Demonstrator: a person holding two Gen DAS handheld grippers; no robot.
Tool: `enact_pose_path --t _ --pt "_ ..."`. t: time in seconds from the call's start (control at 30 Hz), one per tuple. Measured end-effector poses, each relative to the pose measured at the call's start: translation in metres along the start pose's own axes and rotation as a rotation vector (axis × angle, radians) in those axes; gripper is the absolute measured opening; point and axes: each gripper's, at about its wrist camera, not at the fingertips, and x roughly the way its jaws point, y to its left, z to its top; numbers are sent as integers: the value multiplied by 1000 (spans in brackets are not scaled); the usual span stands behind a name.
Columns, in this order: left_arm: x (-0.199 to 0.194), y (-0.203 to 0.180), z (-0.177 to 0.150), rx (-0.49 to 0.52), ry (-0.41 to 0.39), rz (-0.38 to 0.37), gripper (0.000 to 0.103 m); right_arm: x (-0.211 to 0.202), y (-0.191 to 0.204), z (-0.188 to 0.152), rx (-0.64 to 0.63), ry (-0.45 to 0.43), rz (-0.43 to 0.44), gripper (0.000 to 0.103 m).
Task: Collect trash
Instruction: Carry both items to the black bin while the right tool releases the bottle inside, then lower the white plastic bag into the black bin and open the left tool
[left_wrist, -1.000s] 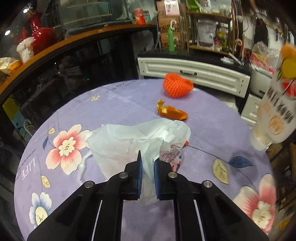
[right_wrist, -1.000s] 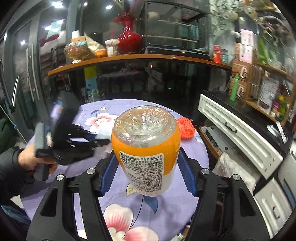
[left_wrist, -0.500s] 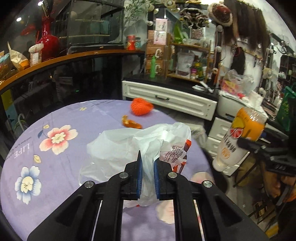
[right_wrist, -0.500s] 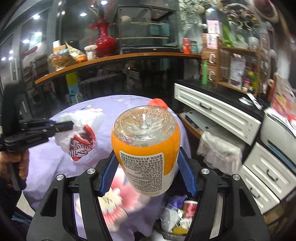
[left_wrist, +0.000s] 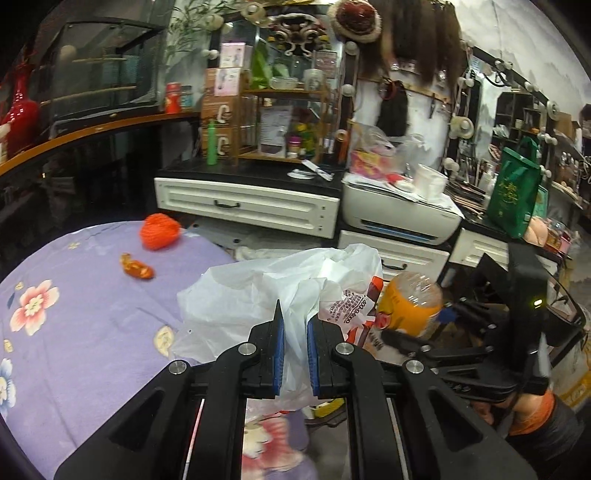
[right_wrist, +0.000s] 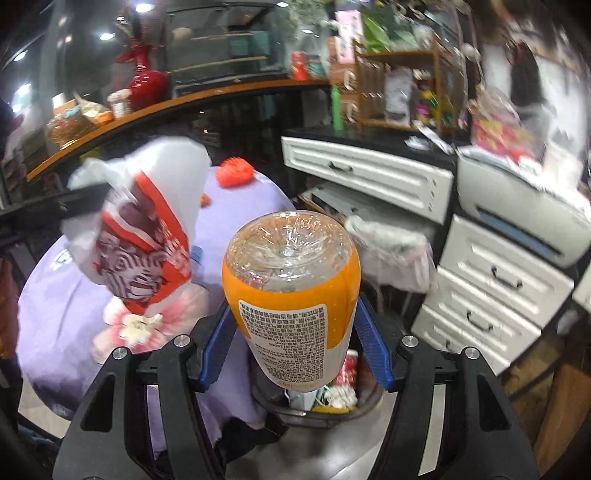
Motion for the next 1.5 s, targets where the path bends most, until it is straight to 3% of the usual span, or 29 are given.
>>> enact_pose_path --t 0.3,0.7,0.8,1.2,1.5 --pt "34 -26 15 -19 17 -104 11 71 -36 -28 76 86 -47 63" --pt "65 -41 8 -26 73 -143 11 166 -60 -71 207 249 -45 67" --pt "73 -44 4 -31 94 -159 11 162 -63 -77 239 236 -46 73" --pt "105 -50 0 -94 151 -229 11 88 -77 -90 240 168 -161 74" --pt "153 -53 -31 -100 264 -176 11 32 -98 -110 269 143 -248 76"
